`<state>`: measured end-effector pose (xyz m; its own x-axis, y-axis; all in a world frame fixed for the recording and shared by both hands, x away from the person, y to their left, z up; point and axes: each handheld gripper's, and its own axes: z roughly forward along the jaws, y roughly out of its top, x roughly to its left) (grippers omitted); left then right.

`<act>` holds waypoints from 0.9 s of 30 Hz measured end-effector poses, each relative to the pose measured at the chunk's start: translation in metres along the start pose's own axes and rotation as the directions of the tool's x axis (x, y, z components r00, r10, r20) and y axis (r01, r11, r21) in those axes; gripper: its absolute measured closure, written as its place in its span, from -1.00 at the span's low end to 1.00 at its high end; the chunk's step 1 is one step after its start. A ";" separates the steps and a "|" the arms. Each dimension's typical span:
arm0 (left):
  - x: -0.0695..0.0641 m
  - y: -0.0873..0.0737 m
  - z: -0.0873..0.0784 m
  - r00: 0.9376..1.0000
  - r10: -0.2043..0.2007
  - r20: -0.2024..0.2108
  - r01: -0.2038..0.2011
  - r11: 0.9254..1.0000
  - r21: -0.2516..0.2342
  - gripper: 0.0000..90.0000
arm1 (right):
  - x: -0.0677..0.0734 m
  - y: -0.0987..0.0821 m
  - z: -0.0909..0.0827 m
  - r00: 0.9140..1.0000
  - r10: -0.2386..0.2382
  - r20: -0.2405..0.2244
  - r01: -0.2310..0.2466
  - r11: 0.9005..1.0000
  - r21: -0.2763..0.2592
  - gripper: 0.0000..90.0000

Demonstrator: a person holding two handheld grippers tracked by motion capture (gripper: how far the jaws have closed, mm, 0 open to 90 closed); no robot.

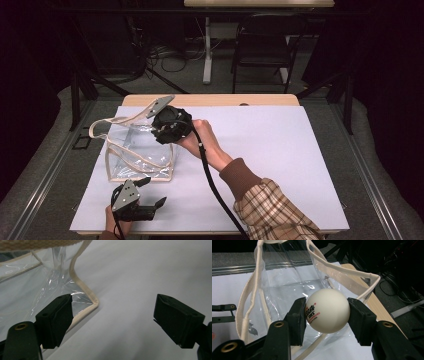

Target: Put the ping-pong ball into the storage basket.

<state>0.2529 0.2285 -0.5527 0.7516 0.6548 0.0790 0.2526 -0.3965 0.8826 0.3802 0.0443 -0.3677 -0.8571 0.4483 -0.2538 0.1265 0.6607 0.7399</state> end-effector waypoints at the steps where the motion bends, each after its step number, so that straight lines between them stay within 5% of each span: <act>1: 0.000 0.000 0.000 1.000 0.001 0.001 -0.001 1.000 0.000 -0.64 | 0.000 0.000 0.001 1.000 0.001 -0.003 -0.001 1.000 0.001 0.14; 27: 0.000 0.000 0.000 1.000 -0.003 -0.001 0.003 1.000 -0.001 -0.64 | 0.006 -0.001 0.018 0.999 0.002 -0.046 0.000 0.998 0.057 0.14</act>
<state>0.2526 0.2284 -0.5528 0.7503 0.6566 0.0764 0.2545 -0.3936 0.8833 0.3839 0.0567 -0.3810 -0.8789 0.4216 -0.2231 0.1545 0.6941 0.7031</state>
